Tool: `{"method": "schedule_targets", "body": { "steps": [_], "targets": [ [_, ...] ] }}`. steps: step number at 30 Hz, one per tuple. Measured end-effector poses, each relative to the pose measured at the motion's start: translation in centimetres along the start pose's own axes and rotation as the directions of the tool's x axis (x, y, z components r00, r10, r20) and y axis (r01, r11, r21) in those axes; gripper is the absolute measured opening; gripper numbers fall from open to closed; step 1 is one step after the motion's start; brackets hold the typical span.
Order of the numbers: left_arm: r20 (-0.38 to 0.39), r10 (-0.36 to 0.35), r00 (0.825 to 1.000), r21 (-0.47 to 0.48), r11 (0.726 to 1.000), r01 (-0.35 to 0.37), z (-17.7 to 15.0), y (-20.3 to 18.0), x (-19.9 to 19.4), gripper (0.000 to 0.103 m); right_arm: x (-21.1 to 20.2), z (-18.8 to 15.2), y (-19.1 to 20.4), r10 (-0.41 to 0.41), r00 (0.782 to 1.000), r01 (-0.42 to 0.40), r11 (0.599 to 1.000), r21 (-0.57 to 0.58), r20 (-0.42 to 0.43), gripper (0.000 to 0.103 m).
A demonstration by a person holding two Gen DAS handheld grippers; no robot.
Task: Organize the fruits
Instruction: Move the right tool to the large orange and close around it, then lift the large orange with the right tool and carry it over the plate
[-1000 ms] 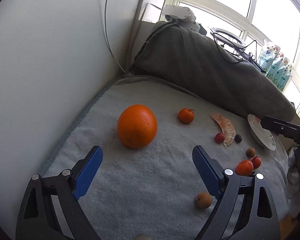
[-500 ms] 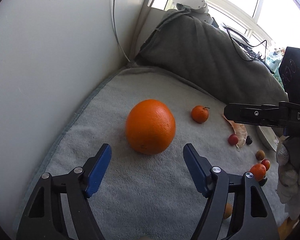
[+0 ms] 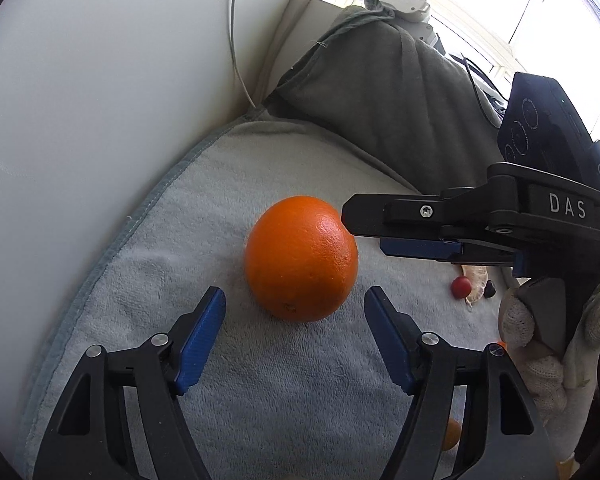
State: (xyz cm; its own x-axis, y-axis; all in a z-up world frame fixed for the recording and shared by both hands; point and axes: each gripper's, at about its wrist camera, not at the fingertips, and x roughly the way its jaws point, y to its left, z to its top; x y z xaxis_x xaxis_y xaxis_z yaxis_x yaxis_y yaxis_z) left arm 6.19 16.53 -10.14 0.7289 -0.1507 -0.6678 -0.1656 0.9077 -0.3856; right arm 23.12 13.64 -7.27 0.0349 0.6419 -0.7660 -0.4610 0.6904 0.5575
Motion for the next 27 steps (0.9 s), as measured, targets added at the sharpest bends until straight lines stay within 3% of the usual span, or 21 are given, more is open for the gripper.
{"method": "schedule_targets", "body": {
  "steps": [9,17,20,27],
  "targets": [
    [-0.028,-0.008,1.0,-0.016,1.0,0.008,0.4,0.3,0.8,0.066,2.4,0.7,0.1,0.053,0.998,-0.052,0.998,0.022,-0.029,0.078],
    [-0.043,-0.019,0.999,-0.023,1.0,0.018,0.6,0.4,1.2,0.064,3.7,0.8,-0.1,0.091,0.995,-0.089,0.995,0.047,-0.048,0.071],
    [-0.053,-0.024,0.998,-0.014,1.0,0.023,0.6,0.2,1.4,0.058,3.5,0.7,0.0,0.115,0.992,-0.113,0.992,0.05,-0.051,0.065],
    [-0.038,-0.002,0.999,0.011,1.0,0.002,0.5,-0.2,1.4,0.058,3.0,0.2,0.6,0.105,0.994,-0.104,0.994,0.025,-0.037,0.064]
  ]
}}
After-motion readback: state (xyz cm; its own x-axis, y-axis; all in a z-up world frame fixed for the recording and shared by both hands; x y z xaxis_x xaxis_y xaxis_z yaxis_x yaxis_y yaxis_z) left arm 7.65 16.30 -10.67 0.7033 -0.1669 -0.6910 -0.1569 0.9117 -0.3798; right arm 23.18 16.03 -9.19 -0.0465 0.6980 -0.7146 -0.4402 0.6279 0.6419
